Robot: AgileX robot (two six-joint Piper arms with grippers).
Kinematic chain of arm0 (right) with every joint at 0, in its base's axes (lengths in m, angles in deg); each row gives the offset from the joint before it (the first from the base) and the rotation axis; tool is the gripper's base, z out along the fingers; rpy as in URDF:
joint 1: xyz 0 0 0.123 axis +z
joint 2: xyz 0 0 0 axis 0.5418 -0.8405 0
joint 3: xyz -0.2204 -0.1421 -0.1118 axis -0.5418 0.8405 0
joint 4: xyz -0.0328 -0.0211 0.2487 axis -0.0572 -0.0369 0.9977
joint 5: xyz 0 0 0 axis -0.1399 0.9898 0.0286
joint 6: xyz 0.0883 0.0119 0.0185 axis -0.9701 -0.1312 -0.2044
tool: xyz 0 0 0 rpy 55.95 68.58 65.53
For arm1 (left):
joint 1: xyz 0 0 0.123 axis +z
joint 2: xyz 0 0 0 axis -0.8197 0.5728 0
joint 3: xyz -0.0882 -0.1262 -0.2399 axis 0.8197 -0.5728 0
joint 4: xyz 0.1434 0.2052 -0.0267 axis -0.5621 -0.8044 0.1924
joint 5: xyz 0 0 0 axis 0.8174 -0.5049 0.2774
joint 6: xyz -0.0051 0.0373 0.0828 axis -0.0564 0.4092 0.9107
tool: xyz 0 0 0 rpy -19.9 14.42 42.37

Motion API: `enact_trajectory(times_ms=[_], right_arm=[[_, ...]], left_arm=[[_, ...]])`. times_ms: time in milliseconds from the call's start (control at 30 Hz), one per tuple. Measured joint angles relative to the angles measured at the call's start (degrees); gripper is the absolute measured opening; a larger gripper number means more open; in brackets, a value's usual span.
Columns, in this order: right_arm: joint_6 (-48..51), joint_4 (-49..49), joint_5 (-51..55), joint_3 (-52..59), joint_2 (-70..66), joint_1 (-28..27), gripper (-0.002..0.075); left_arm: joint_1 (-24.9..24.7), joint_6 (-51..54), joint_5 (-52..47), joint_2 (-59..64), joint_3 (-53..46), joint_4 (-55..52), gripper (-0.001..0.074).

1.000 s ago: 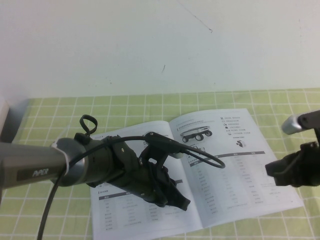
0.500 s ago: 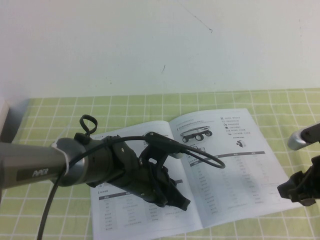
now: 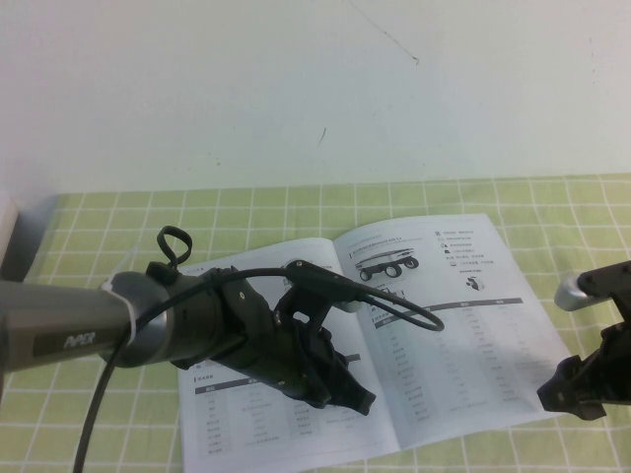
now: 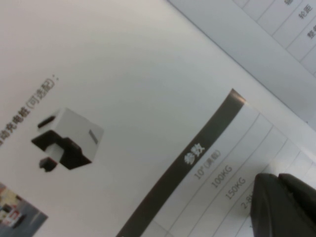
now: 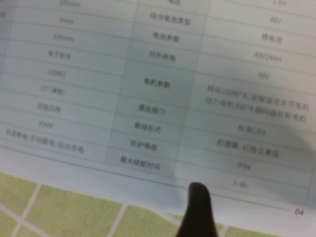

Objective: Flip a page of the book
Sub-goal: Open the closed book

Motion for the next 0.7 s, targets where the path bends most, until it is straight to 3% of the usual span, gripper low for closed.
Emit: enact_trajectory(times_ms=[700], right_arm=[[0.8, 2.4, -1.3, -0.6, -2.4, -0.3, 0.0514]], left_arm=[[0.0, 0.0, 0.0, 0.0, 0.0, 0.0, -0.0004]])
